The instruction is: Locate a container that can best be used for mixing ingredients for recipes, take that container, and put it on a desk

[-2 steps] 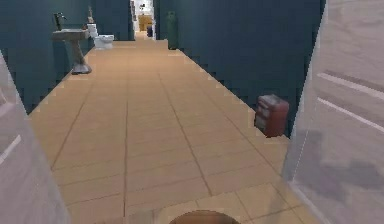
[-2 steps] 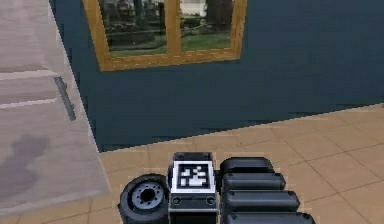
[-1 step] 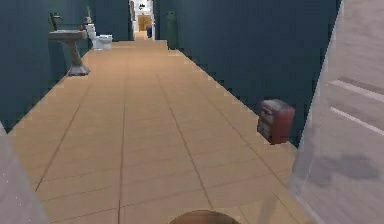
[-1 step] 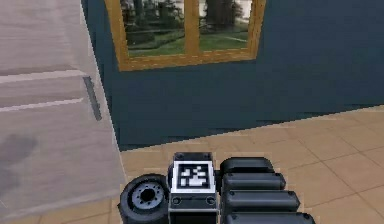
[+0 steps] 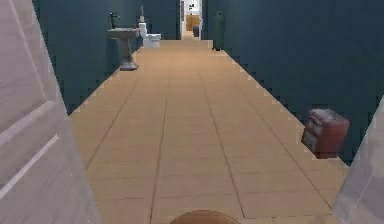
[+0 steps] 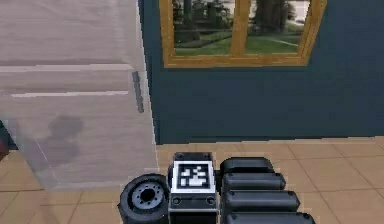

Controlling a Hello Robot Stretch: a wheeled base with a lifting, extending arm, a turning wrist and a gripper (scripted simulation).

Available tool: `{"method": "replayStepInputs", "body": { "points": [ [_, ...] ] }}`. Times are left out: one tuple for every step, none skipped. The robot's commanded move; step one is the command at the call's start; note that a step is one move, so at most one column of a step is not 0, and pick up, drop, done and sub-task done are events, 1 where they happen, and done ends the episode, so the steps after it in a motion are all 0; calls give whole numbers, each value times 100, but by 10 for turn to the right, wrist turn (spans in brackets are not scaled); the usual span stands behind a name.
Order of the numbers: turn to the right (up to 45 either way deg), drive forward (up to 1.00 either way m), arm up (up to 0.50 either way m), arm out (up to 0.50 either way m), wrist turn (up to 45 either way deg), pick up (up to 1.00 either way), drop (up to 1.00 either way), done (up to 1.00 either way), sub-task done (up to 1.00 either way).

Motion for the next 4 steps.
{"method": "replayStepInputs", "body": {
  "points": [
    [0,100,0,0,0,0,0,0,0],
    [0,100,0,0,0,0,0,0,0],
    [0,100,0,0,0,0,0,0,0],
    [0,100,0,0,0,0,0,0,0]
  ]
}}
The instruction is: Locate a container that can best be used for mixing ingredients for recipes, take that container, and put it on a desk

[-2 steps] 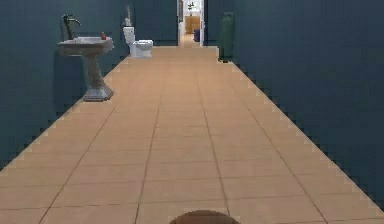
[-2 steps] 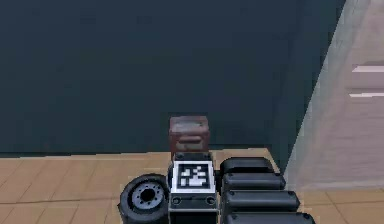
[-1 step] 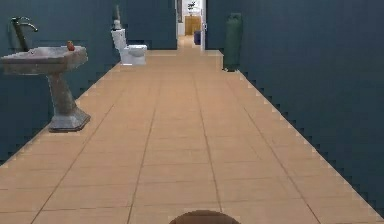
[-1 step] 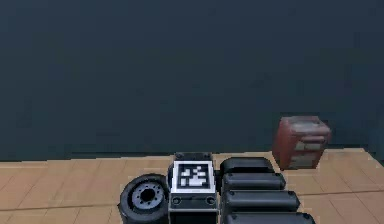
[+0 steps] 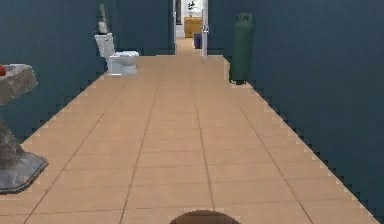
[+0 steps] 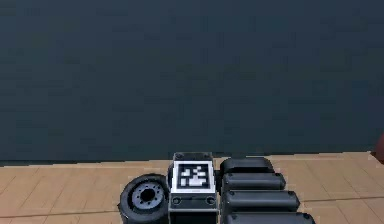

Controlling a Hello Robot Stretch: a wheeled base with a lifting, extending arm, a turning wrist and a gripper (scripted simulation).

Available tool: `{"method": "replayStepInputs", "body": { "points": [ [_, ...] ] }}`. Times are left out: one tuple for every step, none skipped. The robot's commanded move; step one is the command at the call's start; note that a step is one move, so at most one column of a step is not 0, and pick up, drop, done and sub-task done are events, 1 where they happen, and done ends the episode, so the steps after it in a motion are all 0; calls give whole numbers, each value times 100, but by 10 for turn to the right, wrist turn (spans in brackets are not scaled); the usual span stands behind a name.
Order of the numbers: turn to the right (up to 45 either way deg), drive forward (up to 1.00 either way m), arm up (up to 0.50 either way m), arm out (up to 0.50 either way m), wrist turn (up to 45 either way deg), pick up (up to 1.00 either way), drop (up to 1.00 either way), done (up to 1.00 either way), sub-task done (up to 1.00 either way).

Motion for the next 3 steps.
{"method": "replayStepInputs", "body": {
  "points": [
    [0,100,0,0,0,0,0,0,0],
    [0,100,0,0,0,0,0,0,0],
    [0,100,0,0,0,0,0,0,0]
  ]
}}
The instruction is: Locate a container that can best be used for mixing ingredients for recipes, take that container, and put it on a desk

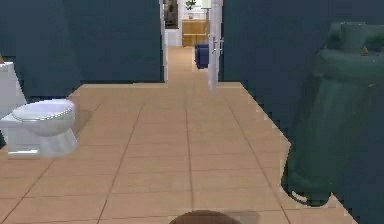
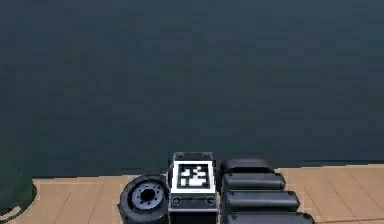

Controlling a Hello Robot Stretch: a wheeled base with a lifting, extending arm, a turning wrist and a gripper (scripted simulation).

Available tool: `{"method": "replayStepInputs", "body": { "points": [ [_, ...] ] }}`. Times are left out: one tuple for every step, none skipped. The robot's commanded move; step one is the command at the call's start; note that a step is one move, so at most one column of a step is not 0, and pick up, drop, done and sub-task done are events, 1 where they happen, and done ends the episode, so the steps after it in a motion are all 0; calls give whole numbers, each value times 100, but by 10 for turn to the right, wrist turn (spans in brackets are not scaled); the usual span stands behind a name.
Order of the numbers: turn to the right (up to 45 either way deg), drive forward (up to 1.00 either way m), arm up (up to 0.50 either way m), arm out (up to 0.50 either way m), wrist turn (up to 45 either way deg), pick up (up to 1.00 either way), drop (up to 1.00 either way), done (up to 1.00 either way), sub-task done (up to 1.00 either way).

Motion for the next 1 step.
{"method": "replayStepInputs", "body": {
  "points": [
    [0,100,0,0,0,0,0,0,0]
  ]
}}
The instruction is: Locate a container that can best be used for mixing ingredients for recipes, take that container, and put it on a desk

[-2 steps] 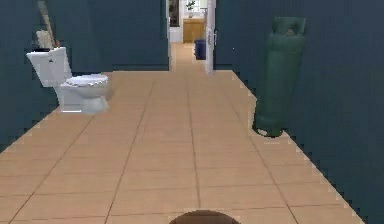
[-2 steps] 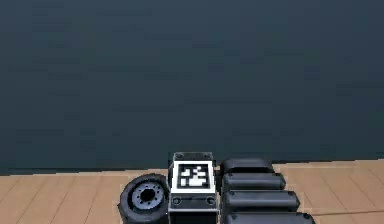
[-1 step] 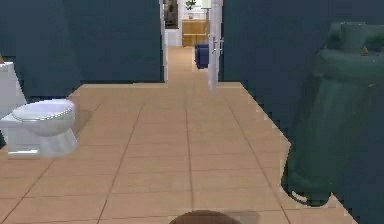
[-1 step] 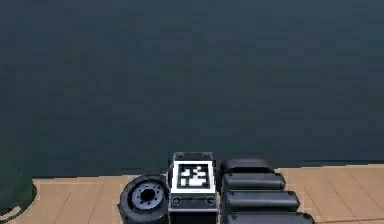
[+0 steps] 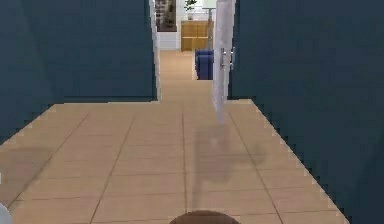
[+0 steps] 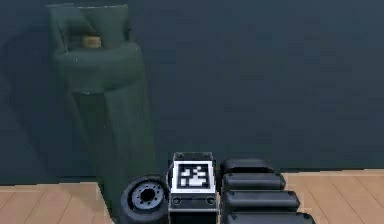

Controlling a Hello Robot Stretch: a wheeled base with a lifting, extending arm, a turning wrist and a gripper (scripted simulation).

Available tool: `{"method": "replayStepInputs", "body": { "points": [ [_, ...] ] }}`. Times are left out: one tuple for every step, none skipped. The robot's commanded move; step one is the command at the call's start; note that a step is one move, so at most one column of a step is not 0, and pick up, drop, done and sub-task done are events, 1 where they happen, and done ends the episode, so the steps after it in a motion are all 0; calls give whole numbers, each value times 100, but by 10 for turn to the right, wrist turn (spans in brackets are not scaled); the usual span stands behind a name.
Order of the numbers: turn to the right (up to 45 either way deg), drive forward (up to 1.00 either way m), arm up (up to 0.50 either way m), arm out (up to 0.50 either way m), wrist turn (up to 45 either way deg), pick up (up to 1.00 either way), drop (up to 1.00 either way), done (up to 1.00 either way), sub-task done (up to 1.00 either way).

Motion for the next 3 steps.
{"method": "replayStepInputs", "body": {
  "points": [
    [0,100,0,0,0,0,0,0,0],
    [0,100,0,0,0,0,0,0,0],
    [0,100,0,0,0,0,0,0,0]
  ]
}}
